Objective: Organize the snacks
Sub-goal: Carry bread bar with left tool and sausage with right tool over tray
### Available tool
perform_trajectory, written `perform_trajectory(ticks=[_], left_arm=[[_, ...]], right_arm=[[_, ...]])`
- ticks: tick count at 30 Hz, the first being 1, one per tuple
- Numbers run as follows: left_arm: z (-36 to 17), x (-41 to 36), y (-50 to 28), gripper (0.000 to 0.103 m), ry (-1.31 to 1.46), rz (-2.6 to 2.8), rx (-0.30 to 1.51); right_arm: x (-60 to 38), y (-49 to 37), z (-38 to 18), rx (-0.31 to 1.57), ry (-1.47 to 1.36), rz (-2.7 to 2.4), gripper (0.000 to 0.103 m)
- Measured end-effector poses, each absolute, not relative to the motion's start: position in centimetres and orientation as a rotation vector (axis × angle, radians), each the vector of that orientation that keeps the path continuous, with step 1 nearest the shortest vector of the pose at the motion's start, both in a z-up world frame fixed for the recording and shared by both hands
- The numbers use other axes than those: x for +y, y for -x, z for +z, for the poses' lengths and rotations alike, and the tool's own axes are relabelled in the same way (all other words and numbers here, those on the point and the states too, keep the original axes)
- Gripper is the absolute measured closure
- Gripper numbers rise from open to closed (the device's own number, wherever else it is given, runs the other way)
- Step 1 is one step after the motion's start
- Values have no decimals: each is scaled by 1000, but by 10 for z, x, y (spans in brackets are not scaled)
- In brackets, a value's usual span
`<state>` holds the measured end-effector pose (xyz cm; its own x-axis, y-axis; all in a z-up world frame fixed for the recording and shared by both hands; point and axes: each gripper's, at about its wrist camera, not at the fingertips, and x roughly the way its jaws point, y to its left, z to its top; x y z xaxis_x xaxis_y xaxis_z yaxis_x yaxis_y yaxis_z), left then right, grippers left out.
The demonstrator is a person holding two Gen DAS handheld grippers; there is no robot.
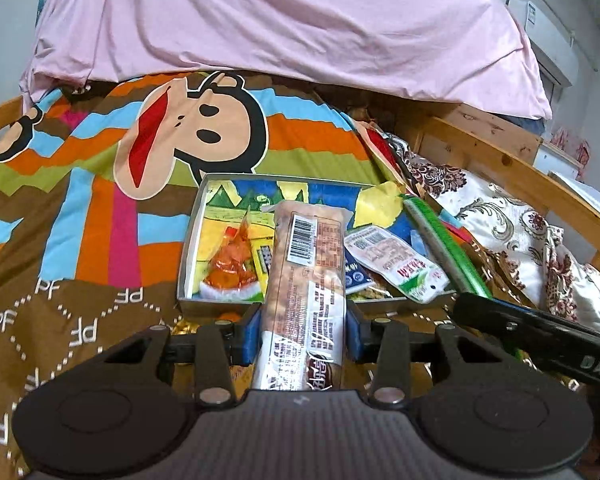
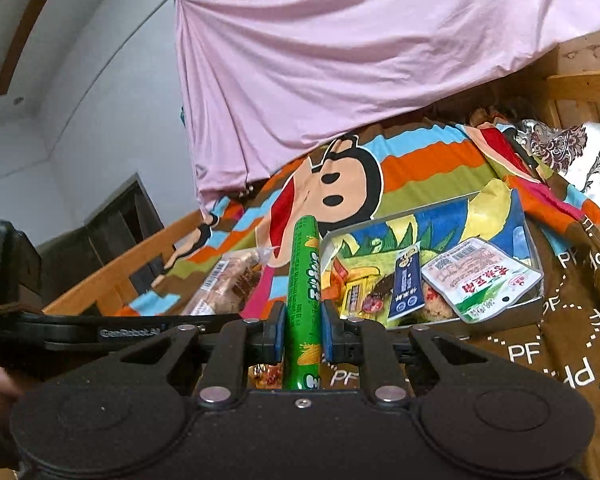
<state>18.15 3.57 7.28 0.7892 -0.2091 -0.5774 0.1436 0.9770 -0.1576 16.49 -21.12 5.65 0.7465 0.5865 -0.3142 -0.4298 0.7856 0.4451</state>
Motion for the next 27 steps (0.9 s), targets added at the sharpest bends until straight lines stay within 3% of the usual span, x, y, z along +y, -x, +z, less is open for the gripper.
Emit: perform_trajectory(ticks=[9,27], left_arm=[[62,45,-238,58,113,-173,695],[9,39,-367,58,149,-172,649]], right_arm=[[-229,-193,50,413,-449,567,84],[-208,-258,26,435,-299,421,84]])
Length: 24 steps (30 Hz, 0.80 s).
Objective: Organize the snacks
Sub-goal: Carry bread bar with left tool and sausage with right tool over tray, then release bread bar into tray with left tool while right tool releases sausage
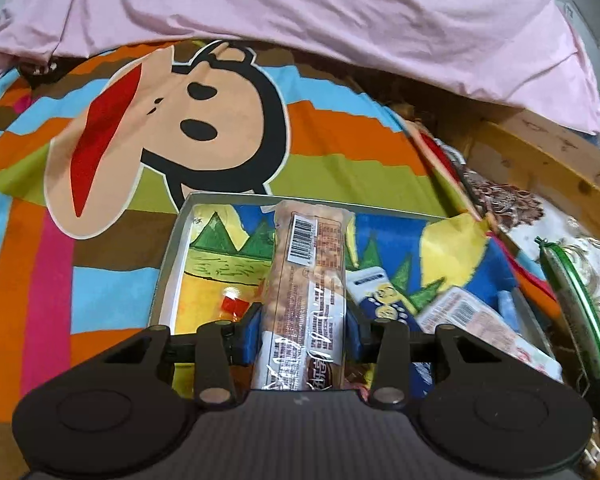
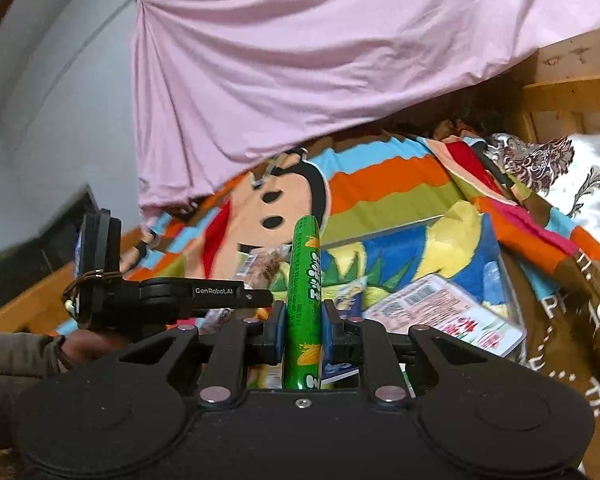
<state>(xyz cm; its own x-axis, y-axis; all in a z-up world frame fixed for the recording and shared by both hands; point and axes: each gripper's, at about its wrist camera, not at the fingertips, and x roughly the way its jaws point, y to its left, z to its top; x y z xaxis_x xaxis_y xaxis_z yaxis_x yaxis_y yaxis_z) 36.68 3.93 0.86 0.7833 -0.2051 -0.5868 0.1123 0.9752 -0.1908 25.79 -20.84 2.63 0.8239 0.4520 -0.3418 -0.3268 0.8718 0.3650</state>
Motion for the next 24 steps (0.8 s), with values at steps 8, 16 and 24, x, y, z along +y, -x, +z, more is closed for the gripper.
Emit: perform_trajectory(ticks=[8,16,24], left_arm=[[-8,28,-371,58,123,-208,581],[-30,39,-381,58,189,-219,662],[-34,45,-382,58,229,-213,684]], right_arm=[[-188,-305,19,506,-154,340,84],[-153,-349,3,551,-40,273,84],[-138,-365,-18,587,43,235,87]])
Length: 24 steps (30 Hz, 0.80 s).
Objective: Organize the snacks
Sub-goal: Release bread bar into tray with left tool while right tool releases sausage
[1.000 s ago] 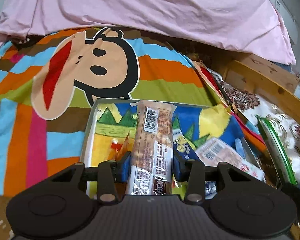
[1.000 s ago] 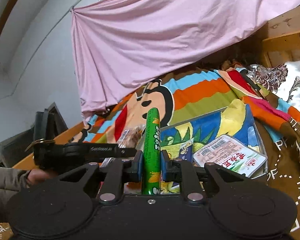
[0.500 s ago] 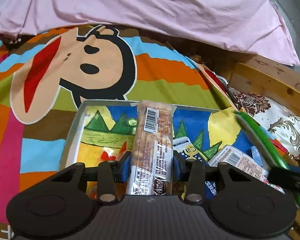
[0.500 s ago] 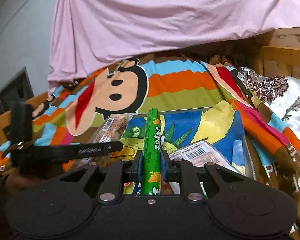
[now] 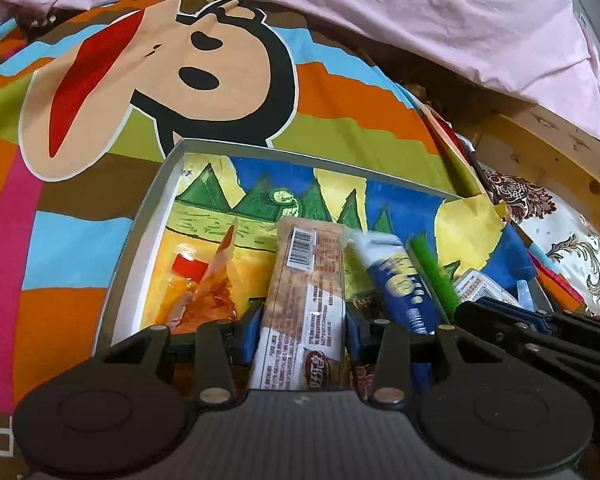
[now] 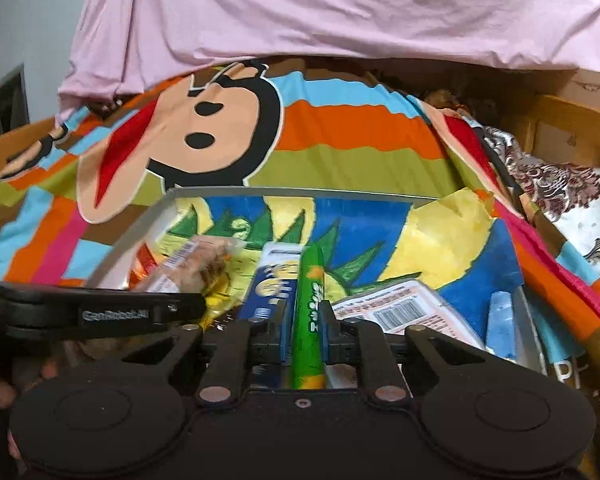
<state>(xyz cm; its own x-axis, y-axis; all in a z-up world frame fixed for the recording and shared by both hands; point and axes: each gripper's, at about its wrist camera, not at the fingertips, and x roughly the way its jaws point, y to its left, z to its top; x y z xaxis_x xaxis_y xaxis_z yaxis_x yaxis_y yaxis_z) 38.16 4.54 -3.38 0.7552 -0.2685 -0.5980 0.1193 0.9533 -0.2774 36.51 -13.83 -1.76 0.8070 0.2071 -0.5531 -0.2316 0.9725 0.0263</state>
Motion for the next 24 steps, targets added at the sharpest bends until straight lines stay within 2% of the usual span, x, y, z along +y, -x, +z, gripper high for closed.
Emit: perform_trajectory(ticks=[4,6,7,8,10,16,21,24], left_arm=[[-33,47,-382,56,252,-211,700],[-31,49,-380,48,268,-213,697],[-29,49,-378,41,278,-217,692],[-27,50,-376,30,283,-220,686],[-21,50,-369,12,291,-216,658],[5,50,-351,3,269,-192,581],[24,53,-325,1,259,-172,509],[31,54,-304,0,209,-132,486]], right_arm=[[-142,-363,-15,583,38,221,81],[-145,-358,-11,569,46,217,76],[-146,-356,-9,560,46,216,73],[-148,-353,-6,551,43,215,67],[-152,-348,0,533,34,207,62],[-162,-326,20,456,22,194,37],[-167,-302,39,388,18,199,6],[-170,-284,49,345,18,214,1]])
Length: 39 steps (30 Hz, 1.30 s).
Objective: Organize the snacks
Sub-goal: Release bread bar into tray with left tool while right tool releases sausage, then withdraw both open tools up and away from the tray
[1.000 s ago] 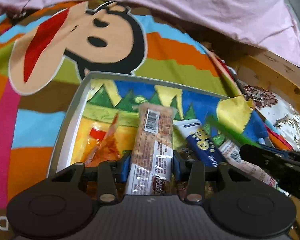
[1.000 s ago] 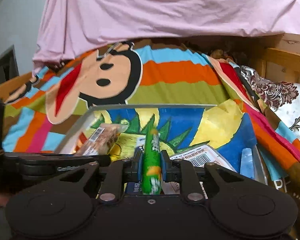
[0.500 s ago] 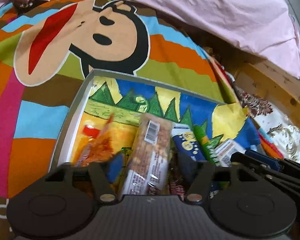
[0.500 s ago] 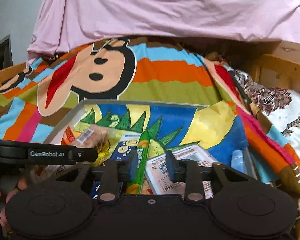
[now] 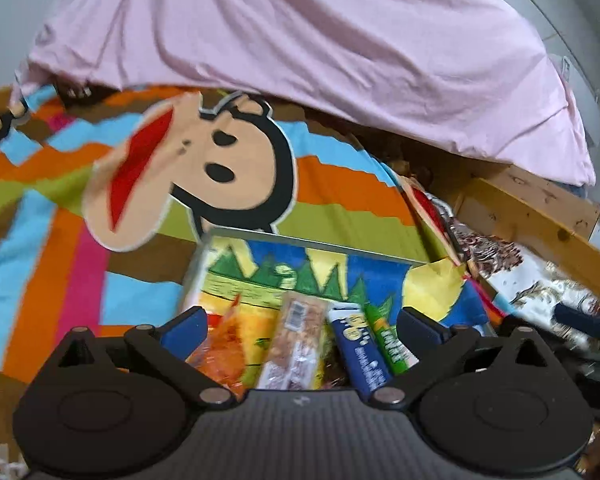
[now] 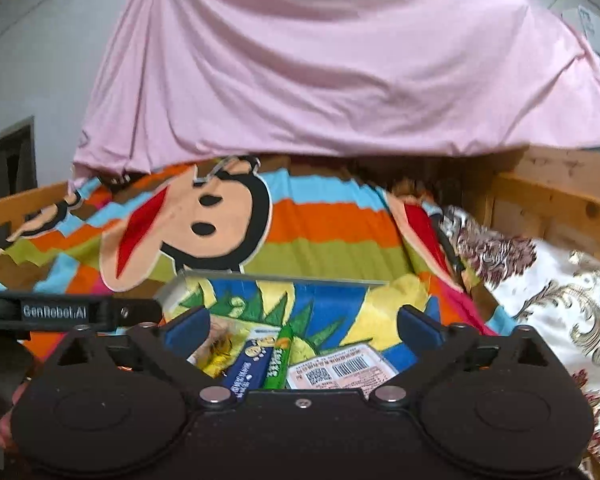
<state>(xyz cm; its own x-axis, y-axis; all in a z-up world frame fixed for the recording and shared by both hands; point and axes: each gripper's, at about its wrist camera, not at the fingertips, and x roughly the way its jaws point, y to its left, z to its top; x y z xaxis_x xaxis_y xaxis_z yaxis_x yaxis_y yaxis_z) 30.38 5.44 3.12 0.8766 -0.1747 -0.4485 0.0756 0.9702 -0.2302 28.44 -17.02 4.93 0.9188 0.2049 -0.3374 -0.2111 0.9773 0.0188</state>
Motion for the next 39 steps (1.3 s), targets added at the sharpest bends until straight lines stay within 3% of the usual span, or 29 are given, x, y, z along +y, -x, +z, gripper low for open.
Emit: perform_trajectory(ticks=[24,39], left_arm=[[66,38,-142,0,31,22,512],[35,33,-79,0,108,70,532]], right_arm=[[-204,-142,103,260,-17,255,1],[-211,-80,74,427,39,240,1]])
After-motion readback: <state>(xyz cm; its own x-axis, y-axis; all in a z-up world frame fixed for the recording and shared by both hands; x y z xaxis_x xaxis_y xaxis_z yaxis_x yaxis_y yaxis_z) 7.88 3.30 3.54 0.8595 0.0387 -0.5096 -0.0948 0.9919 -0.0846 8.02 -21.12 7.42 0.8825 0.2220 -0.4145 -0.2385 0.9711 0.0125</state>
